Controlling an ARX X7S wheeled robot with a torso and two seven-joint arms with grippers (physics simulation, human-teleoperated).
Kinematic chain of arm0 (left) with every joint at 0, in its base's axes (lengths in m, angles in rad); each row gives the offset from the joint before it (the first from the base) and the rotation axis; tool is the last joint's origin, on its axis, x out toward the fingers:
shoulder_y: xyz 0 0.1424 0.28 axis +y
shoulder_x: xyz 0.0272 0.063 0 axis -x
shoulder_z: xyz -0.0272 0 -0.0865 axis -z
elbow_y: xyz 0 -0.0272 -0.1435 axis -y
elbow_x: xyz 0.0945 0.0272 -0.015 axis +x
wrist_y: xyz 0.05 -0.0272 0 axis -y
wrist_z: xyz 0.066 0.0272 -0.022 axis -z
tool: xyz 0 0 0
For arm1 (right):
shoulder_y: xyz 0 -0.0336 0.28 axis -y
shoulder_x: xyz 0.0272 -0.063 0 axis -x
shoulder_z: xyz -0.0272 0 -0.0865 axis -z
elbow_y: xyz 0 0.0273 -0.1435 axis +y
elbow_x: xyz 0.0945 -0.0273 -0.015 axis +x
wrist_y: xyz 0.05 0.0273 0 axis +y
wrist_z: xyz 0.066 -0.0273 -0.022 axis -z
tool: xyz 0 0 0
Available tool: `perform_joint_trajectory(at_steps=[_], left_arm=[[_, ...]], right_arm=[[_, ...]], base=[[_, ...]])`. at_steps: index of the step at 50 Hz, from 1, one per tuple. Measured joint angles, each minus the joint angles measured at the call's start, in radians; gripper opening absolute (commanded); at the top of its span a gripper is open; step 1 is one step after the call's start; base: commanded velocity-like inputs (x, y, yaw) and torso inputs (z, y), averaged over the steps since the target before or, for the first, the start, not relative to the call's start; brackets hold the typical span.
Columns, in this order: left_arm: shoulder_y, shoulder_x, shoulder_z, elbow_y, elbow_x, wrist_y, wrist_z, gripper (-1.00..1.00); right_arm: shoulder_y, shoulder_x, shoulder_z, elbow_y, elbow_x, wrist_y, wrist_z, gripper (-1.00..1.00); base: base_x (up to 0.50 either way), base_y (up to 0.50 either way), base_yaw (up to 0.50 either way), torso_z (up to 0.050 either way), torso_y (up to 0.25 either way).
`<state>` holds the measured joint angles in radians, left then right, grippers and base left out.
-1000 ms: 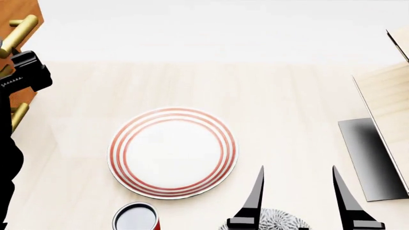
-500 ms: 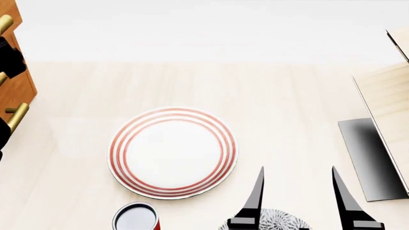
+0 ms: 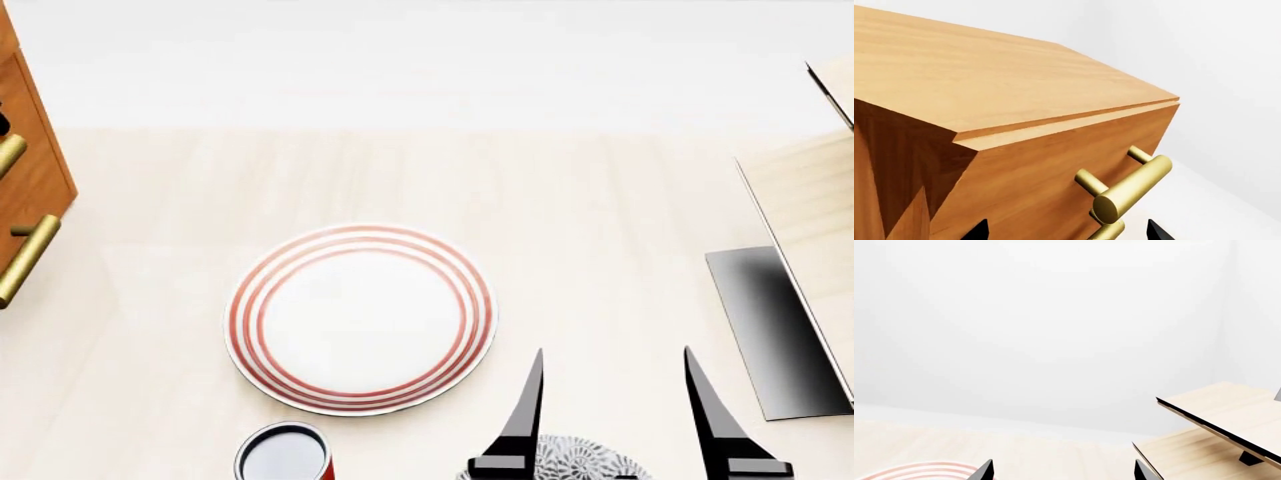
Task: Close the top drawer of the cabinet.
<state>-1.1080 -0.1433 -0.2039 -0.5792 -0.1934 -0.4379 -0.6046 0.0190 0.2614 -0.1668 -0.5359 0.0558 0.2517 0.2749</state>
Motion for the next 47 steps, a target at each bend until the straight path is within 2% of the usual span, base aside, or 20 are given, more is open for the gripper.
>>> perform_joint_trajectory(at_steps=[19, 47], left_arm=[[-0.006, -0.014, -0.027, 0.068, -0.034, -0.023, -0.022, 1.0], [0.016, -0.008, -0.056, 0.114, -0.09, 0.023, -0.037, 1.0]], right_arm=[[-0.006, 0.009, -0.002, 0.012, 0.01, -0.019, 0.006, 1.0], [-0.01, 0.019, -0.013, 0.016, 0.018, -0.029, 0.016, 1.0]], base=[[0.0, 0.0, 0.0, 0.0, 0.0], [0.0, 0.0, 0.0, 0.0, 0.0]])
